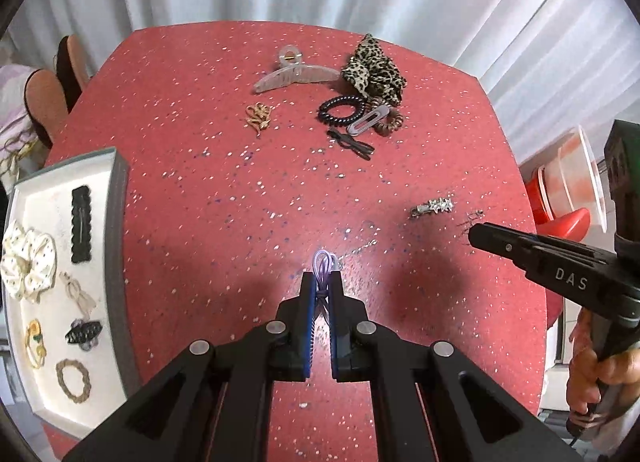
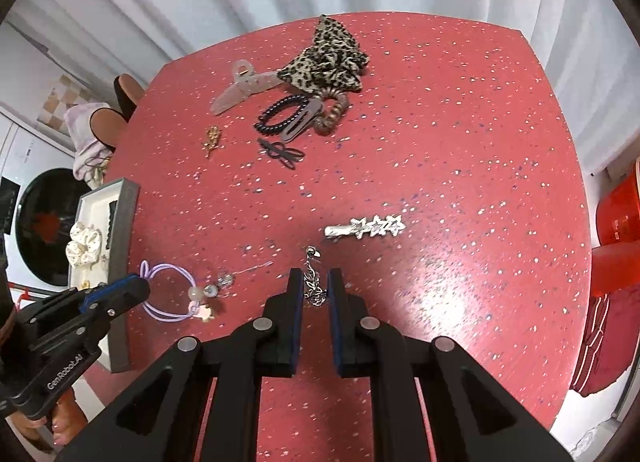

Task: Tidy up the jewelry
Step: 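Lift and carry the lavender hair tie and silver charm over the tray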

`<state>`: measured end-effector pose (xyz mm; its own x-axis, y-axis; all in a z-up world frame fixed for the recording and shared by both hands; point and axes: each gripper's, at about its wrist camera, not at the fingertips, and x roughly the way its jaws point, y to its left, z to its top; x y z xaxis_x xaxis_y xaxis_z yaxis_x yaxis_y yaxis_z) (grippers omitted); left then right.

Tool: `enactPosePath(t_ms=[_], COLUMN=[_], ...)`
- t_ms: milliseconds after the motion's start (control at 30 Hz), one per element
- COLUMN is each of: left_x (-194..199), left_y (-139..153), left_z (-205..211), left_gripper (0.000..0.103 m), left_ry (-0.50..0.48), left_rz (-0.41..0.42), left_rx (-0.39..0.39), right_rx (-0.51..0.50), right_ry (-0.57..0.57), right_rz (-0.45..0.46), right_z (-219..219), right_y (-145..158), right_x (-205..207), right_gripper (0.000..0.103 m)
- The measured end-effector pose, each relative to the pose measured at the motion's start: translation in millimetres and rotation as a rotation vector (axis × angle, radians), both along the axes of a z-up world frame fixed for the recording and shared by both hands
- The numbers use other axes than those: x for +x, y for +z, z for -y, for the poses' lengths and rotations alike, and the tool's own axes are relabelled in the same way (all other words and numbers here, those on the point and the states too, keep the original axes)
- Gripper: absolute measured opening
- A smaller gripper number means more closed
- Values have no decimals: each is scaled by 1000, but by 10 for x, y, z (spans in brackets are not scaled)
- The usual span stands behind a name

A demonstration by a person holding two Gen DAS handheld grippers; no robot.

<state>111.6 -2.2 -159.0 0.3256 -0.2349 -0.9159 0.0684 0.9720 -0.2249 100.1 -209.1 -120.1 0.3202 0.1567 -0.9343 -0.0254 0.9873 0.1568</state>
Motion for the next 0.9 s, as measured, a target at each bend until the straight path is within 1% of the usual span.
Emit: enactPosePath(t_ms=[233,533,900], left_x=[-146,-328,-566], left_y=[112,335,648], left_z=[-62,-205,-550], left_gripper=[7,7,7], left_ry=[11,38,96], left_rz=[6,15,33], left_rx=[8,3,6], right_rx=[-1,-6,-13], right_ry=[4,9,71], right_rz=[-10,-17,5], right_z=[-134,-314,-754], right_y=[87,272,606], right_x=[-137,-306,-404], right_gripper=[13,13,13])
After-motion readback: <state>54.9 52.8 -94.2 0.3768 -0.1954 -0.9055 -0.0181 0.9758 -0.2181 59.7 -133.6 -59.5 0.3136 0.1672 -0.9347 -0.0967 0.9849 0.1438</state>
